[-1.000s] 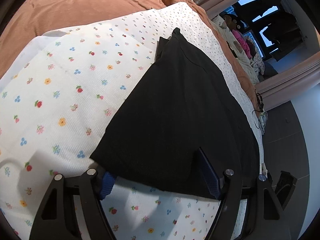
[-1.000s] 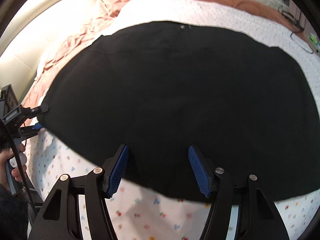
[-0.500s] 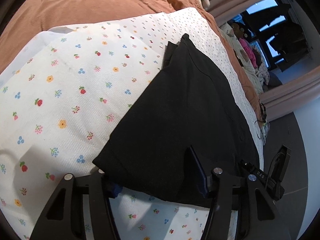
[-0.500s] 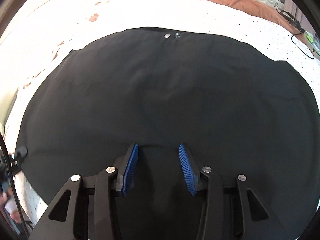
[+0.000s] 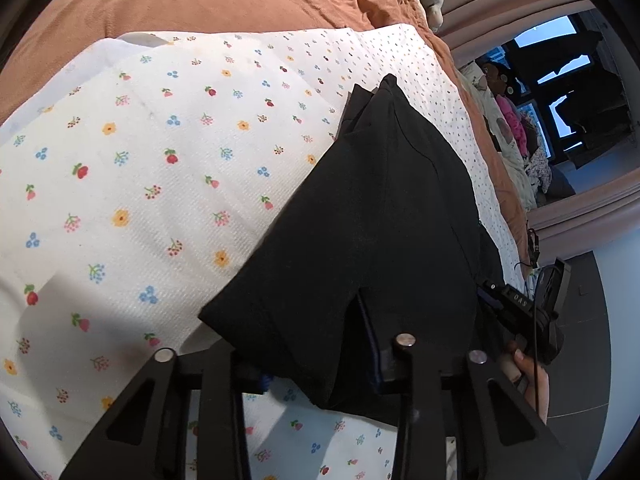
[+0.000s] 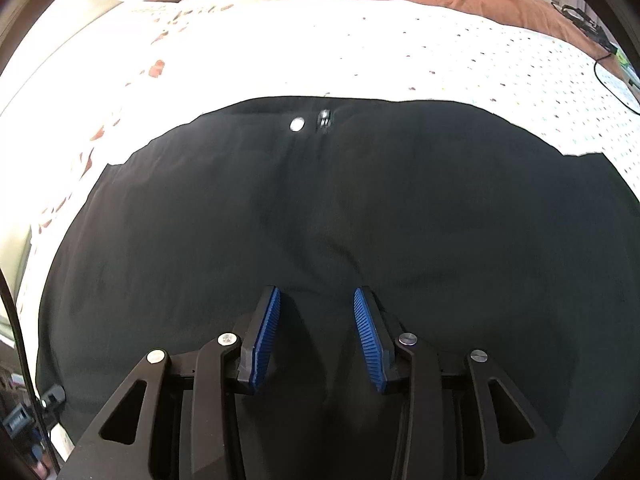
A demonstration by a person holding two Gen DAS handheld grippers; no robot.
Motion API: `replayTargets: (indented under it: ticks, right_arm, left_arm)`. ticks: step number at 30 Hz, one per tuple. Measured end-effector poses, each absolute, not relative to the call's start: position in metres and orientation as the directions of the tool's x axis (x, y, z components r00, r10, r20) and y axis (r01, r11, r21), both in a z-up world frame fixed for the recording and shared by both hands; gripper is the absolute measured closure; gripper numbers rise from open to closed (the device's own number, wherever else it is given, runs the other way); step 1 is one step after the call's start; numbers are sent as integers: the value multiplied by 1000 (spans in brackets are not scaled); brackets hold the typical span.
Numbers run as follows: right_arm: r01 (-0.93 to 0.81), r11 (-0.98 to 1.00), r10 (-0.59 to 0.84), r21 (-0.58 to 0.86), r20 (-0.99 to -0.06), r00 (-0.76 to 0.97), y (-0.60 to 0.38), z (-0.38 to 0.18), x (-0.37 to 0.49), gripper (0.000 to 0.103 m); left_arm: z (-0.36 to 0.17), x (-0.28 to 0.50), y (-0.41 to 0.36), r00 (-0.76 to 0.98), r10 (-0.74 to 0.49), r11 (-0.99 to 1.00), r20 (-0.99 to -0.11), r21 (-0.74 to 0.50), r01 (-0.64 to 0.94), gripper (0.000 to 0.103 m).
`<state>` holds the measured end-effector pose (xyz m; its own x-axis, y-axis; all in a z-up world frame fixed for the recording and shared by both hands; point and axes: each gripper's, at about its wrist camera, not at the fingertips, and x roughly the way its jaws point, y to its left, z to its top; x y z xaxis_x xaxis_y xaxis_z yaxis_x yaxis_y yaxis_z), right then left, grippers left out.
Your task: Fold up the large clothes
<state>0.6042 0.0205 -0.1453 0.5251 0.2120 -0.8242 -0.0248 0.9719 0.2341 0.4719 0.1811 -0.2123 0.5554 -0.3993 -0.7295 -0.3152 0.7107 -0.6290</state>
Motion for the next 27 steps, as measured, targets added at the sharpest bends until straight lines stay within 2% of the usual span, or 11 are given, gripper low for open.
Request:
replayTargets:
  ticks: [5,11,13,15,23,27]
  right_arm:
    - [-16,952,266,306,-799,540,16,-144,614,67]
    - [-49,916,352,399,-739,575,8,-122,590,67]
    - [-56,898,385,436,-717,581,-2,-119,582,60]
    - [-58,886,406,461,-706,580,-13,-119,572,34]
    - [-55,876,411,480,-681,606,-49,-110,520,33]
    - [-52,860,430,507,-668,607,-65,-77,482,33]
  left_arm:
    - [-203,472,178,560,-397,720,-727,-625,-302,88]
    - [-178,471,178,602,-416,700,-681,-663,-266,91]
    - [-168,471,177,619,-429,687,-658,-683,-249,92]
    - [-155,472,174,633,-435,691,-640,-688,-221,92]
    - [-104,479,152,658,-467,703,-590,-699,-128,93]
    - [-83,485,137,664,-479,709,-573,-700,-93,93]
